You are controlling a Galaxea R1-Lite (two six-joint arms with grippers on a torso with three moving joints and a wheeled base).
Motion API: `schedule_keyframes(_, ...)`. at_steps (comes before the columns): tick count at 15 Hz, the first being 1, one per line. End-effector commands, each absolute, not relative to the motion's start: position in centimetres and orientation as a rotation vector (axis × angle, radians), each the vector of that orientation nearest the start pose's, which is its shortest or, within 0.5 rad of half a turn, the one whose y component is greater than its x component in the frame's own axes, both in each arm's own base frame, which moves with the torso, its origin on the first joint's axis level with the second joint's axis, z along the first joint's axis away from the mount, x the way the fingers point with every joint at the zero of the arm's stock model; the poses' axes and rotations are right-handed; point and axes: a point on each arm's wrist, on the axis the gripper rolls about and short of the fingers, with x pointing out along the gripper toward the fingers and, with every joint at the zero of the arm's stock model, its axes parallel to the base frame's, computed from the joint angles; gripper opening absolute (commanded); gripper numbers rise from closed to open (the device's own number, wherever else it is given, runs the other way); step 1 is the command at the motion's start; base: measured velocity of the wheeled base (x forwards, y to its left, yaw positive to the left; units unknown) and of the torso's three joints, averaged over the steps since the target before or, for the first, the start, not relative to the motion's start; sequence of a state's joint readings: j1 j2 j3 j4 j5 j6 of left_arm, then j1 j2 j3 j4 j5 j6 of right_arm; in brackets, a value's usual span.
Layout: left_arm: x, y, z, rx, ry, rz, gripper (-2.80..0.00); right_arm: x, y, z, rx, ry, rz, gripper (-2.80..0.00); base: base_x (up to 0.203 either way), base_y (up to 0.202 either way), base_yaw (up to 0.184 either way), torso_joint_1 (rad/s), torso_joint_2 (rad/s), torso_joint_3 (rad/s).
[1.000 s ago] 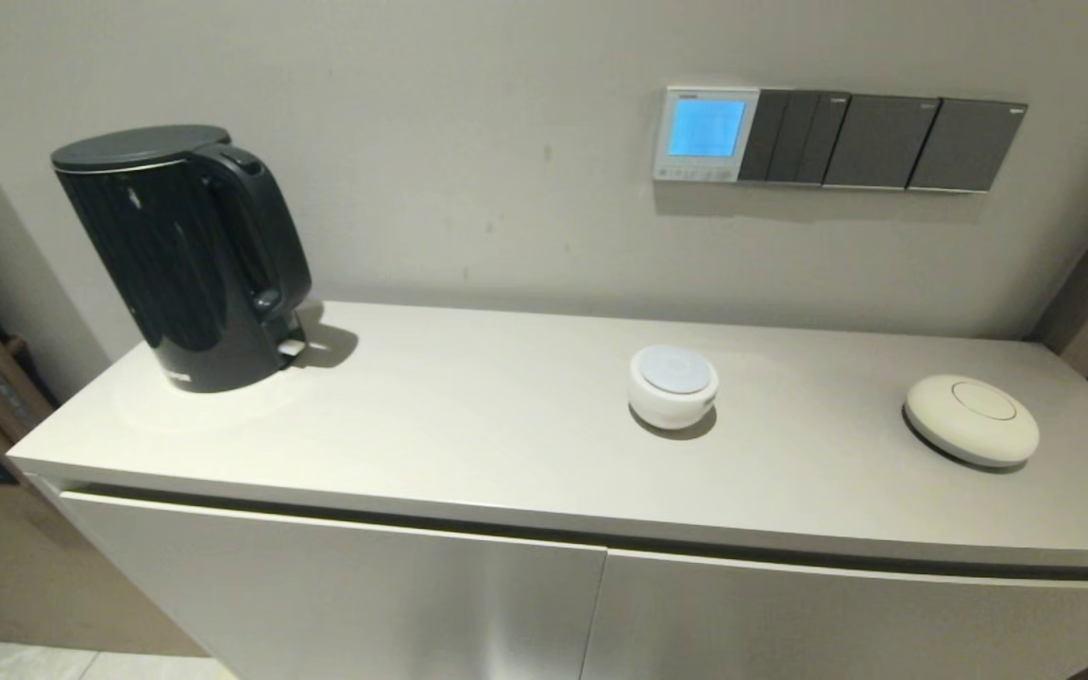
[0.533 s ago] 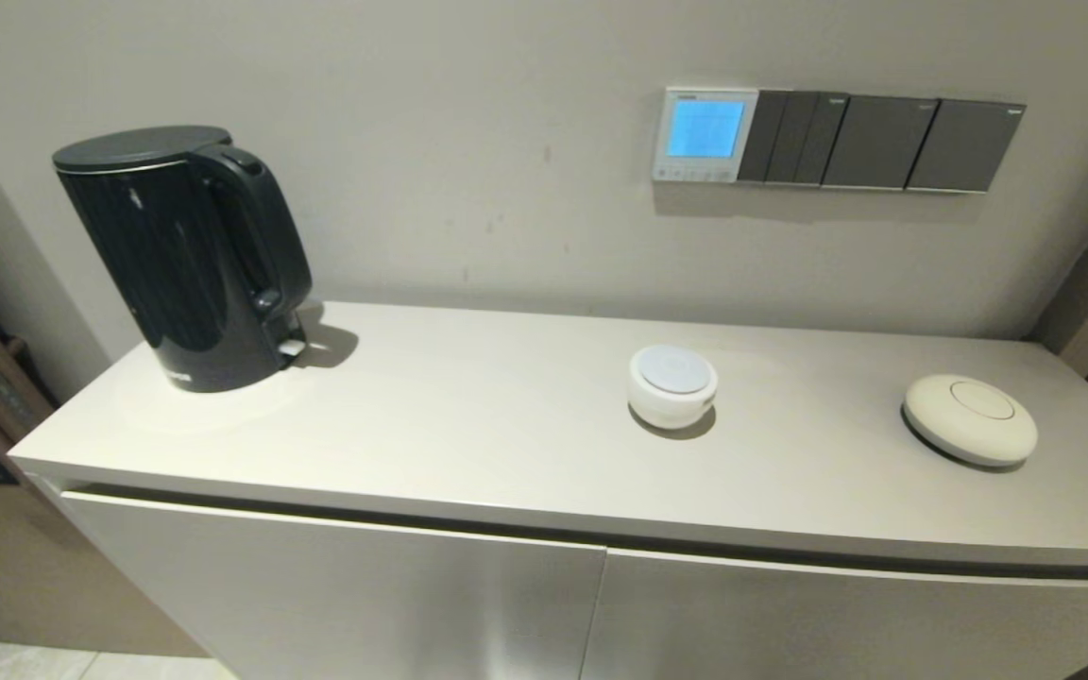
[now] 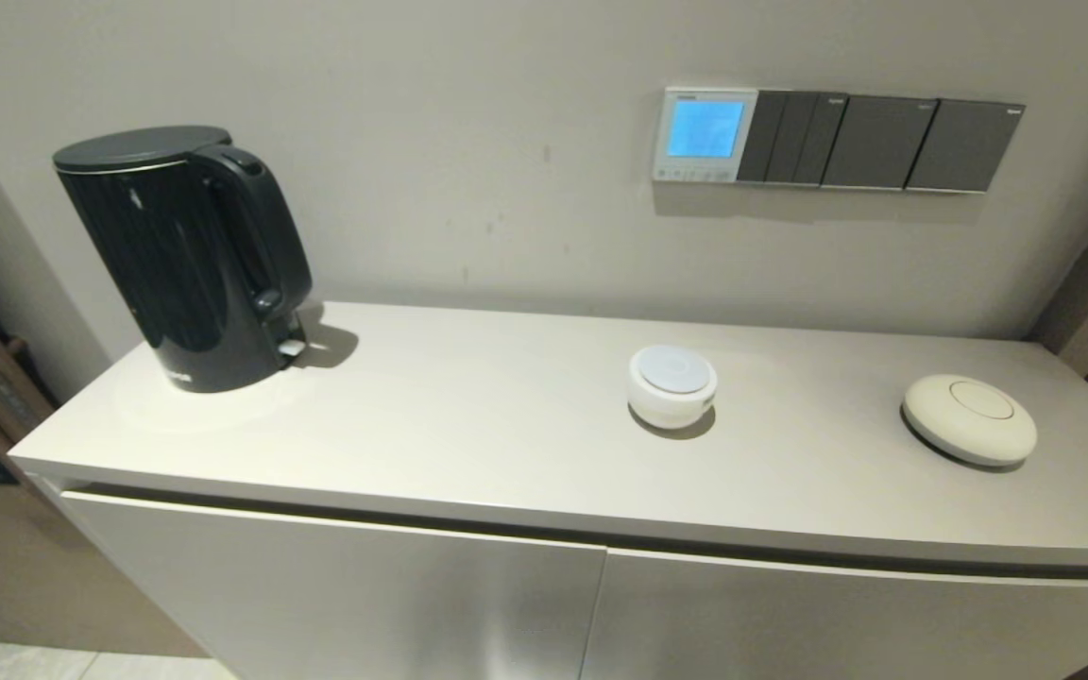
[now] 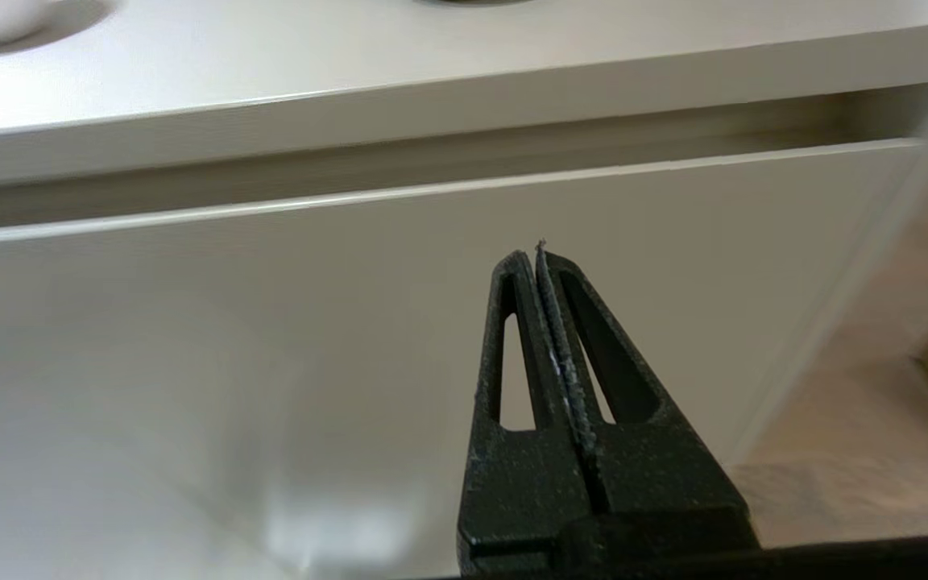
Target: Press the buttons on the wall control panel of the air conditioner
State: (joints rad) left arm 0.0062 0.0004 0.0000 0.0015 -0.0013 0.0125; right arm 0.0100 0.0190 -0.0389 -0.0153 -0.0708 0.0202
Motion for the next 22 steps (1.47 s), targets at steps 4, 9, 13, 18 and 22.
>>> schedule_keyframes(4, -2.28, -0.02, 7.53, 0.012, 0.002, 0.005, -2.80, -2.27, -0.06, 7.51, 0.012, 0.002, -0.002, -2.80, 0.000, 0.000, 0.000, 0.000, 0.00, 0.000)
schedule_keyframes(9, -2.28, -0.02, 7.53, 0.012, 0.002, 0.006, -2.80, -2.26, -0.05, 7.55, 0.011, 0.004, 0.001, -2.80, 0.000, 0.000, 0.000, 0.000, 0.00, 0.000)
schedule_keyframes(13, -2.28, -0.02, 7.53, 0.012, 0.002, 0.007, -2.80, -2.24, -0.05, 7.56, 0.005, 0.005, 0.002, -2.80, 0.000, 0.000, 0.000, 0.000, 0.00, 0.000)
schedule_keyframes(18, -2.28, -0.02, 7.53, 0.012, 0.002, 0.006, -2.80, -2.23, -0.05, 7.53, 0.008, 0.009, 0.002, -2.80, 0.000, 0.000, 0.000, 0.000, 0.00, 0.000)
schedule_keyframes(22, -2.28, -0.02, 7.53, 0.012, 0.002, 0.006, -2.80, -2.23, -0.06, 7.50, 0.016, 0.012, 0.003, -2.80, 0.000, 0.000, 0.000, 0.000, 0.00, 0.000)
